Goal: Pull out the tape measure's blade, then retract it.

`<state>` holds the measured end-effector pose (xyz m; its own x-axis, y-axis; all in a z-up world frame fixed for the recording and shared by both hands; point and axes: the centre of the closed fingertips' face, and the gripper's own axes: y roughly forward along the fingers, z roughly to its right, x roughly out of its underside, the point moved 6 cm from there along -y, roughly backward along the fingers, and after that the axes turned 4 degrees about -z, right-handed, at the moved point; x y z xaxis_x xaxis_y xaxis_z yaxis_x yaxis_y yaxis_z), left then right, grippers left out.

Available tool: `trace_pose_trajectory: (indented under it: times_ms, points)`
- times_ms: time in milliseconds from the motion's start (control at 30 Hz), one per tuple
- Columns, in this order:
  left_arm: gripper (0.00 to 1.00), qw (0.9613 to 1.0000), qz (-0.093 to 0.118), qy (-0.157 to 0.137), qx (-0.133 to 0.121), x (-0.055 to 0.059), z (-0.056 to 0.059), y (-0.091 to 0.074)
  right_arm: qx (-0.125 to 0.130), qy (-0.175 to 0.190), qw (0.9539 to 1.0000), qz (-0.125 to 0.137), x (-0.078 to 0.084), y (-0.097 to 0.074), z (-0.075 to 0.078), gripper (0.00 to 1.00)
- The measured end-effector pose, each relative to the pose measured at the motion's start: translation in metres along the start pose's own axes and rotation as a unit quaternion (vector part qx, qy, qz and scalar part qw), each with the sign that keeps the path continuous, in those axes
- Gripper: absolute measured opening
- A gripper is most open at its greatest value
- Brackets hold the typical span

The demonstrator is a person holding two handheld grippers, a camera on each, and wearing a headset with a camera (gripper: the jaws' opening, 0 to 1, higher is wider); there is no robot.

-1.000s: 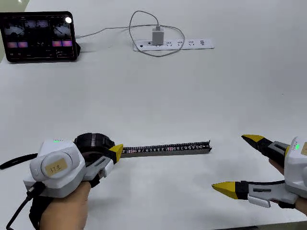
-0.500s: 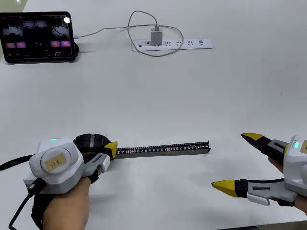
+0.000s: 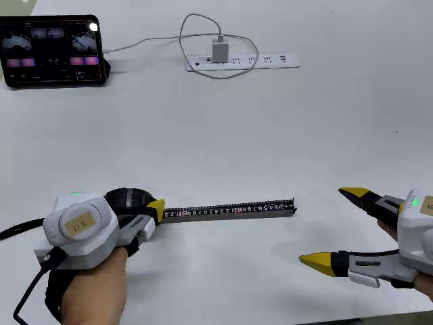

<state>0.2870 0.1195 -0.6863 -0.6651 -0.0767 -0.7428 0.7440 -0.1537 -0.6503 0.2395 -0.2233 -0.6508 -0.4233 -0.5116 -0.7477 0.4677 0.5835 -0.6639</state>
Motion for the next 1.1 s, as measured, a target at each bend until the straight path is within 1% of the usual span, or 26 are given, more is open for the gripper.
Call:
trace_pose_trajectory:
  times_ms: [133, 167, 233, 300, 500, 600, 633, 667, 700, 733, 800, 867, 967, 1067, 1100]
  points:
    - [0.61, 1.0, 0.001, 0.001, 0.0, 0.0, 0.0, 0.0, -0.003, -0.009, 0.9999, -0.006, -0.003, 0.004, 0.003, 0.81]
    - [0.61, 1.0, 0.001, 0.002, 0.001, 0.0, 0.0, 0.0, 0.0, -0.013, 0.9999, -0.005, -0.005, 0.005, 0.004, 0.8]
    - [0.62, 1.0, 0.001, 0.002, 0.001, 0.0, 0.0, 0.0, -0.005, -0.017, 0.9998, -0.005, -0.009, 0.007, 0.007, 0.77]
    - [0.61, 1.0, 0.0, 0.001, 0.001, 0.0, 0.0, 0.0, -0.003, -0.027, 0.9996, -0.006, -0.012, 0.01, 0.01, 0.76]
    - [0.61, 1.0, 0.0, 0.001, 0.002, 0.0, 0.0, 0.0, -0.019, -0.048, 0.9985, -0.019, -0.017, 0.018, 0.017, 0.68]
    - [0.62, 1.0, -0.001, 0.0, 0.003, 0.0, 0.0, -0.001, -0.033, -0.066, 0.9968, -0.031, -0.017, 0.023, 0.02, 0.61]
    - [0.62, 1.0, -0.001, 0.0, 0.004, 0.0, 0.0, -0.001, -0.034, -0.07, 0.9964, -0.034, -0.017, 0.025, 0.02, 0.6]
    - [0.62, 1.0, -0.002, -0.001, 0.005, 0.0, 0.0, -0.001, -0.044, -0.07, 0.9958, -0.039, -0.017, 0.027, 0.019, 0.6]
    - [0.62, 1.0, -0.002, -0.001, 0.005, 0.0, 0.0, -0.001, -0.048, -0.072, 0.9954, -0.041, -0.016, 0.029, 0.02, 0.6]
    - [0.62, 1.0, -0.002, -0.001, 0.006, 0.0, 0.0, 0.0, -0.047, -0.078, 0.9949, -0.043, -0.015, 0.03, 0.02, 0.59]
    - [0.62, 1.0, -0.002, -0.002, 0.006, 0.001, 0.0, 0.0, -0.056, -0.081, 0.994, -0.047, -0.014, 0.033, 0.021, 0.58]
    - [0.62, 1.0, -0.002, -0.002, 0.007, 0.001, -0.001, 0.0, -0.059, -0.088, 0.993, -0.052, -0.013, 0.036, 0.022, 0.56]
    - [0.62, 1.0, -0.003, -0.002, 0.008, 0.001, -0.001, 0.0, -0.065, -0.1, 0.9911, -0.059, -0.011, 0.039, 0.025, 0.53]
    - [0.62, 1.0, -0.004, -0.002, 0.009, 0.001, -0.001, 0.0, -0.074, -0.11, 0.9885, -0.072, -0.01, 0.041, 0.025, 0.49]
    - [0.62, 1.0, -0.004, -0.002, 0.009, 0.001, -0.001, 0.0, -0.076, -0.127, 0.9861, -0.075, -0.011, 0.042, 0.025, 0.47]
